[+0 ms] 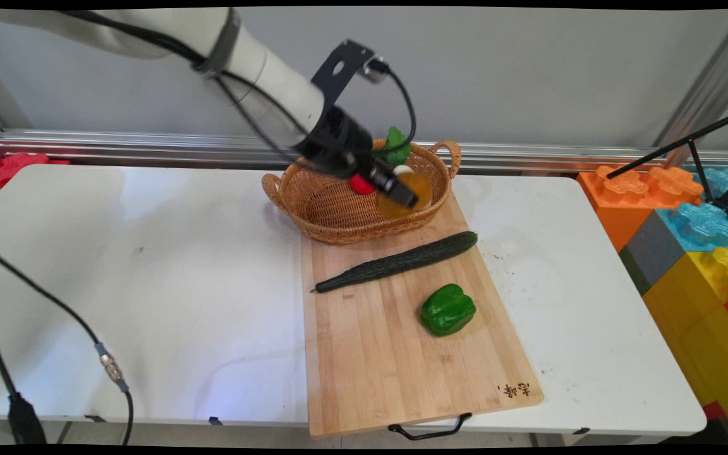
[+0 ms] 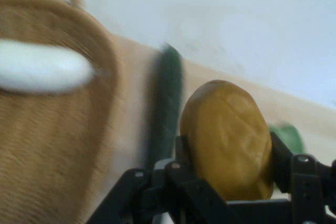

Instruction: Place the picked object on the cutting board

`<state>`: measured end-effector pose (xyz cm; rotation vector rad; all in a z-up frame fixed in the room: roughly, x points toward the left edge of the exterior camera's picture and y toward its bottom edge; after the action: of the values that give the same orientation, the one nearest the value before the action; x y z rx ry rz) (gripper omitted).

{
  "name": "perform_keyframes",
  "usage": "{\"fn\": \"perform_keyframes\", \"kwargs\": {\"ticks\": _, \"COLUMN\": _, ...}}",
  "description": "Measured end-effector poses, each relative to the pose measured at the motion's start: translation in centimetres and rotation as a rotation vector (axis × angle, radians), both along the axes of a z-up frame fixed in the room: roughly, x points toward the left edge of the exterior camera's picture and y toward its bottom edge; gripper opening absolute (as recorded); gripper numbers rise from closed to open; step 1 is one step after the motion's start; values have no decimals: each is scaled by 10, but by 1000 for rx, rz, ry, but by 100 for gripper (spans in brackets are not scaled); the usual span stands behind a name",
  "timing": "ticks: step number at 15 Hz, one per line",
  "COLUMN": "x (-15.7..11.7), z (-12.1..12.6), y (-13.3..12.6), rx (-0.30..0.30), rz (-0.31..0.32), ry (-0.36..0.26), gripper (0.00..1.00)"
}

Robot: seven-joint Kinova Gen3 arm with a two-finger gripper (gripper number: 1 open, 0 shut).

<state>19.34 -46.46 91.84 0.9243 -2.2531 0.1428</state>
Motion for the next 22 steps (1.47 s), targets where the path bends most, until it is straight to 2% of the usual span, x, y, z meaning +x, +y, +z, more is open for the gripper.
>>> {"fn": "perform_keyframes", "kwargs": {"ticks": 3, "x": 0, "z": -8, "y": 42, "rx": 73, "rz": -84, "ry": -24, "gripper": 0}}
{"fn": "perform_keyframes", "kwargs": {"ticks": 6, "x": 3, "z": -27, "y": 65, "rx": 92, "rz": -146, "ry": -57, "gripper": 0}}
{"fn": "perform_keyframes", "kwargs": {"ticks": 12, "x": 7, "z": -81, "y": 79, "rx": 97, "rz": -214, "ry": -114, "gripper": 0}}
{"fn": "perform_keyframes", "kwargs": {"ticks": 19, "x": 10, "z": -123, "y": 82, "rx": 94, "rz": -266, "ry": -161, "gripper": 0}}
{"fn": "perform_keyframes", "kwargs": {"ticks": 20, "x": 9, "z": -125, "y": 82, "rx": 90, "rz": -272, "ry": -162, "gripper": 100}}
{"fn": "perform_keyframes", "kwargs": {"ticks": 22, "x": 8, "z": -125, "y": 81, "rx": 83, "rz": -282, "ry": -161, "gripper": 100}}
